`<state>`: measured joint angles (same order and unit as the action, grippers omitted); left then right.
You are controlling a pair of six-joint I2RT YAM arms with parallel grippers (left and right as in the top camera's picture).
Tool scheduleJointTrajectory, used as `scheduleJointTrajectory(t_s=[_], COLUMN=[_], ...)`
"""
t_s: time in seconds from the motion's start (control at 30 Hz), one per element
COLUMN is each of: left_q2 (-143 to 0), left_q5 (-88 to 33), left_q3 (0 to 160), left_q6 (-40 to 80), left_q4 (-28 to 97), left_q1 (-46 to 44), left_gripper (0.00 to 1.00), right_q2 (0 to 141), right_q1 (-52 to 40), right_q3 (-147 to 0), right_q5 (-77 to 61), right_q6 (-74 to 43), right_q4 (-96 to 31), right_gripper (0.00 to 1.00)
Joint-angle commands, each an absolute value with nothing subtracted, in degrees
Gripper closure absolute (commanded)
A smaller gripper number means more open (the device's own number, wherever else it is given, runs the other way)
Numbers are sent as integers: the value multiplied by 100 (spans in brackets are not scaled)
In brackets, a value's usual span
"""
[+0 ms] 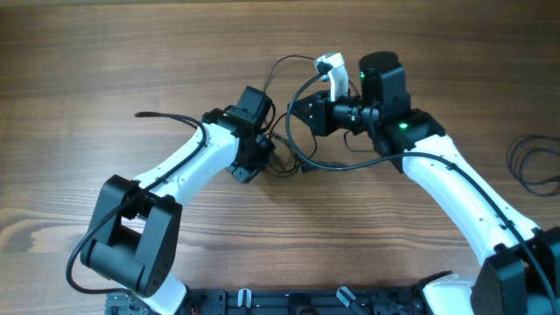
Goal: Untangle cables
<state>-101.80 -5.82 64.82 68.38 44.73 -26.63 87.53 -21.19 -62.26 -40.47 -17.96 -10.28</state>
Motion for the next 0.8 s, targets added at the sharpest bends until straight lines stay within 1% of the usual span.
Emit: scheduleJointTrajectory(t_s=[0.0, 0.1, 0.2, 0.3, 0.47, 0.57, 0.7, 0.77], left_q2=[-10245, -10245, -10243, -10243, -10243, -10243, -10243, -10243], left_q5=[532, 1468, 2436, 2869, 2790, 2563, 2265, 2023], left_q3=[6438, 6438, 6438, 6438, 6438, 6438, 6438, 6438], left_q6=[6626, 6794, 7749, 8512, 8580, 8576, 8512, 8040], left_q4=[5096, 5878, 6984, 7673, 7734, 7671, 7620, 7400], left_q1=[-2668, -2502, -2108, -1522, -390, 322, 1116, 1483], left_gripper=[96, 96, 96, 96, 96, 96, 96, 96], right_q2=[8250, 7931, 7644, 7441, 7389, 7391, 7391, 7393], right_q1=[-1616, -1000, -259, 617, 1981, 2499, 2742, 2714], right_q3=[-6241, -6241, -6241, -6241, -6241, -6239, -6239, -6239], right_q5=[-4132, -4082, -3717, -3092, -2250, -2043, -2171, -2220], right_q6=[-1662, -1684, -1894, -2102, -2161, -2139, -2139, -2139], right_q4=[-1041, -1227, -1664, -2316, -3406, -3712, -3739, -3712], right_gripper=[95, 95, 95, 96, 96, 96, 96, 95])
